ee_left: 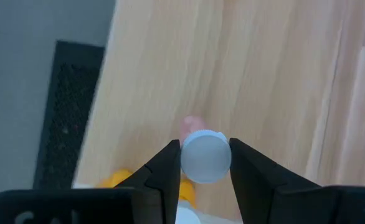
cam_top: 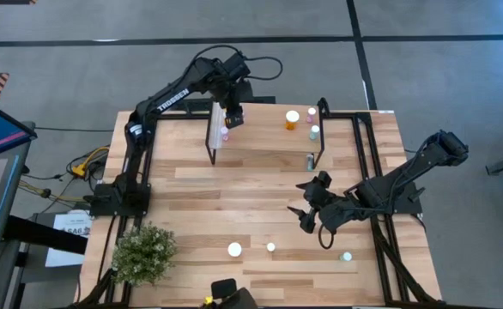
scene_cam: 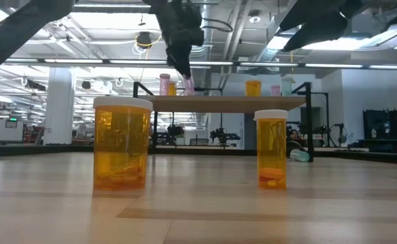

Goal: Pick and place medicine bottles onto shelf by color
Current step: Put the small pink pill bottle on the shelf, then put the top small blue pill bottle on the shelf

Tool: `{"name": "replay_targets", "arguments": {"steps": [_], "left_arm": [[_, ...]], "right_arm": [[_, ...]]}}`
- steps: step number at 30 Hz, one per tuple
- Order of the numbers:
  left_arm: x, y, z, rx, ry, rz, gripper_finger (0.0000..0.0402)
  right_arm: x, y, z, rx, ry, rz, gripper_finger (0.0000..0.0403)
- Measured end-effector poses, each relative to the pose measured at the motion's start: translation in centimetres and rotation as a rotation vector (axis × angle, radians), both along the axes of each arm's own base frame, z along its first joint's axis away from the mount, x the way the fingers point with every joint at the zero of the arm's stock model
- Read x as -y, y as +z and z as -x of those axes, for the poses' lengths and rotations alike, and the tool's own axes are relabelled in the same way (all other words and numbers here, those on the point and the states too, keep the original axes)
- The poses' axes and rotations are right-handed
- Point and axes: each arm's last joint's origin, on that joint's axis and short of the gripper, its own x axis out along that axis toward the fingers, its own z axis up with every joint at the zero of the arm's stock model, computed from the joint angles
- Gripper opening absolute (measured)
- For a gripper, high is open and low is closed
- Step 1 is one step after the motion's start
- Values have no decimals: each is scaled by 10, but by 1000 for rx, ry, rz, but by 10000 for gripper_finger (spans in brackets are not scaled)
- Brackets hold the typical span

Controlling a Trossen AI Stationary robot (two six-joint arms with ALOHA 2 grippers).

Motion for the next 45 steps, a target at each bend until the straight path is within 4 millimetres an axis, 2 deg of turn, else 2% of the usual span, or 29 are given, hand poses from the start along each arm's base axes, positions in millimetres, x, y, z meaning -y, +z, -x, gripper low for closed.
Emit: {"name": "replay_targets", "arguments": {"steps": [13,20,33,38,45], "left_arm": [[-9,-18,-6,-38,23,39,105],[-14,-28,-9,-64,41,46,139],[-11,-23,-10,-82,71,-13,183],[-11,-11,-9,-60,97,-72,201],[-2,5,-5,-14,81,-100,223]], "right_arm": [[0,0,0,-3,4,-5,377],[0,0,0,-6,4,-3,377],[0,-1,0,-10,6,0,377],[0,-1,0,-11,6,0,377],[0,-1,0,-11,7,-1,377]]}}
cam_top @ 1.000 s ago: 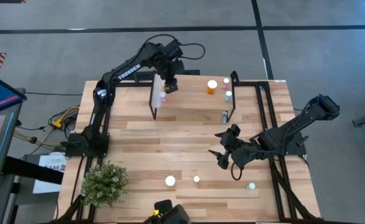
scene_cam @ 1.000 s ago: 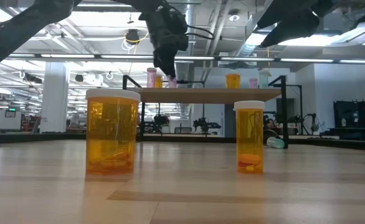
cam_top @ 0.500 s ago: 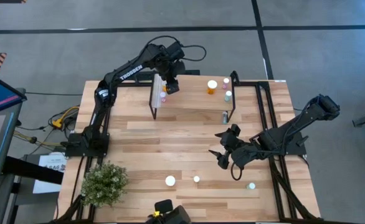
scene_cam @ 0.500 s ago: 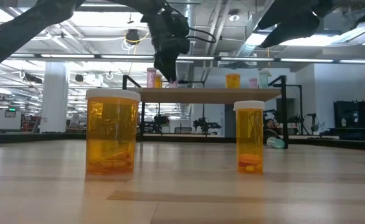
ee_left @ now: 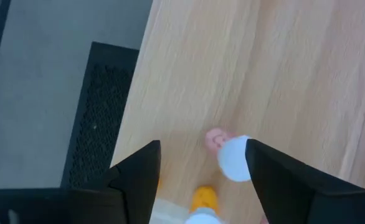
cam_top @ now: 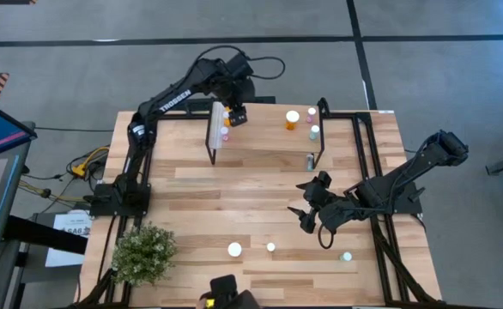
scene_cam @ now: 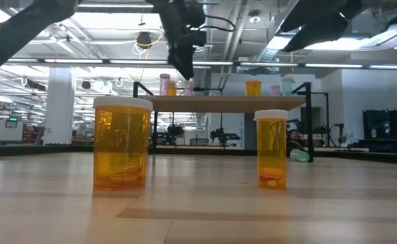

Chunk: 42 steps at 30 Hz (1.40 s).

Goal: Pick and place medicine bottles onto shelf by color
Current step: Put the top small blue pill bottle on the shelf

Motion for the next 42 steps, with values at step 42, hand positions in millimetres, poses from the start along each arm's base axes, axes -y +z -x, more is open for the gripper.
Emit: {"name": "replay_targets", "arguments": {"steps": [42], "left_arm": [[183,91,66,798,-319,-225,127]], "right_arm": [[56,-105,-16,-502,-672,-33,377]]}}
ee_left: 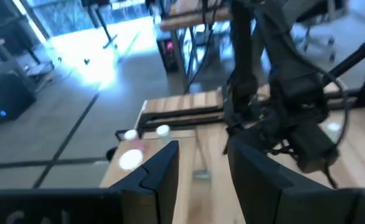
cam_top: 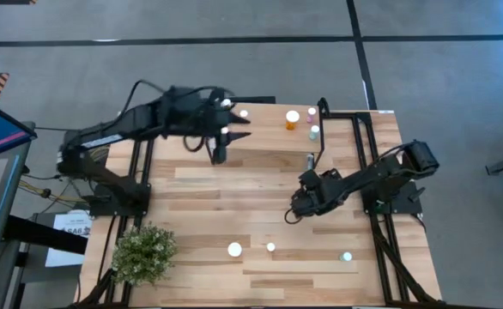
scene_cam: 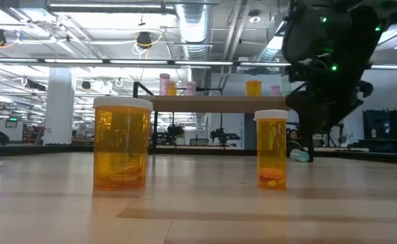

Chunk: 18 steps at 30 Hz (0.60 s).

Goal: Pick and place medicine bottles onto shelf by color
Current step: Put the top small blue pill bottle on the shelf

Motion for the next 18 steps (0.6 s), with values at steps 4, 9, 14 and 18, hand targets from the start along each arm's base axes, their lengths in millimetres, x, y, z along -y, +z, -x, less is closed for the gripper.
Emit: {"name": "replay_targets", "arguments": {"steps": [4,9,14,18], "left_arm": [[21,-30,18,98,-37,37,127],[50,-74,34,264,-72,56,127],[71,-118,40,409,-86,64,127],[75,-140,42,481,-48,76,127]], "right_arm": [[-8,8,3,82,27,39,377],[-17,-2,19,221,75,25,377],[-18,-19,37,434,69,-16,377],[-13,-27,41,538,44,12,377]]}}
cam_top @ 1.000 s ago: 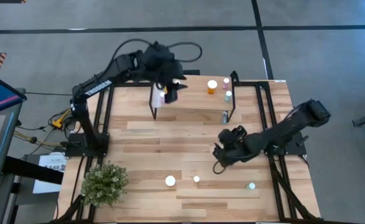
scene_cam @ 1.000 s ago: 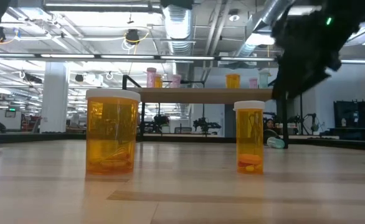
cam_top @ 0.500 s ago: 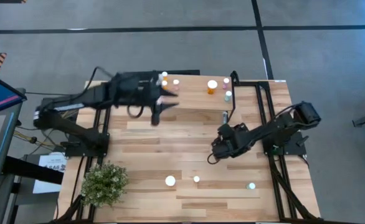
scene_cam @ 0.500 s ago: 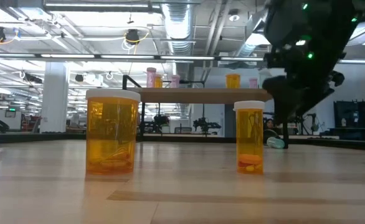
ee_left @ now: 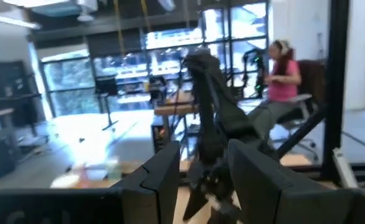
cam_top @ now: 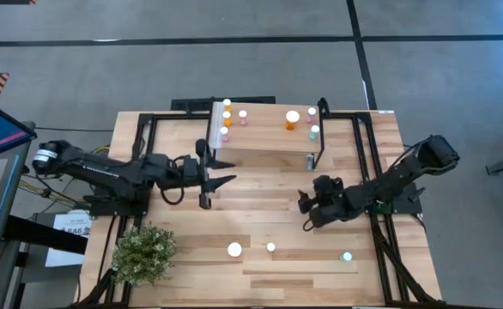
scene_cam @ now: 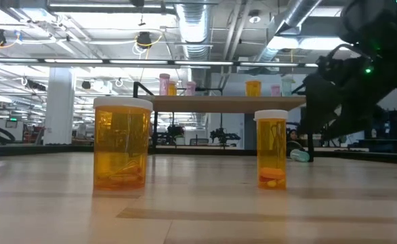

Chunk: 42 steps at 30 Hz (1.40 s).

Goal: Pick and place medicine bottles onto shelf by color
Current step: Put the top small blue pill bottle on the shelf

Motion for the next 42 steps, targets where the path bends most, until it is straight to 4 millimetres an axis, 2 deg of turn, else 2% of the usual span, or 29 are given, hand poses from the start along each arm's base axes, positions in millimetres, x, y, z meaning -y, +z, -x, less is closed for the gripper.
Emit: {"name": "replay_targets", "arguments": {"steps": [2,7,16,23,29,42], "left_arm": [[-1,-9,2,5,38,9,127],[-5,-10,0,9,123,22,127],[-4,-13,-2,-19,125,16,127],[-4,-14,-2,-22,125,15,127],[-4,-15,-2,-31,125,13,127],[-4,-15,-2,-29,122,25,127]], "right_arm": [[6,0,-2,8,-30,-2,377],[21,-1,-10,10,-75,4,377],[43,-9,-27,-18,-95,1,377],[60,-8,-33,-55,-125,0,377],[67,-9,-31,-100,-135,-11,377],[70,-12,-25,-178,-147,-4,377]]}}
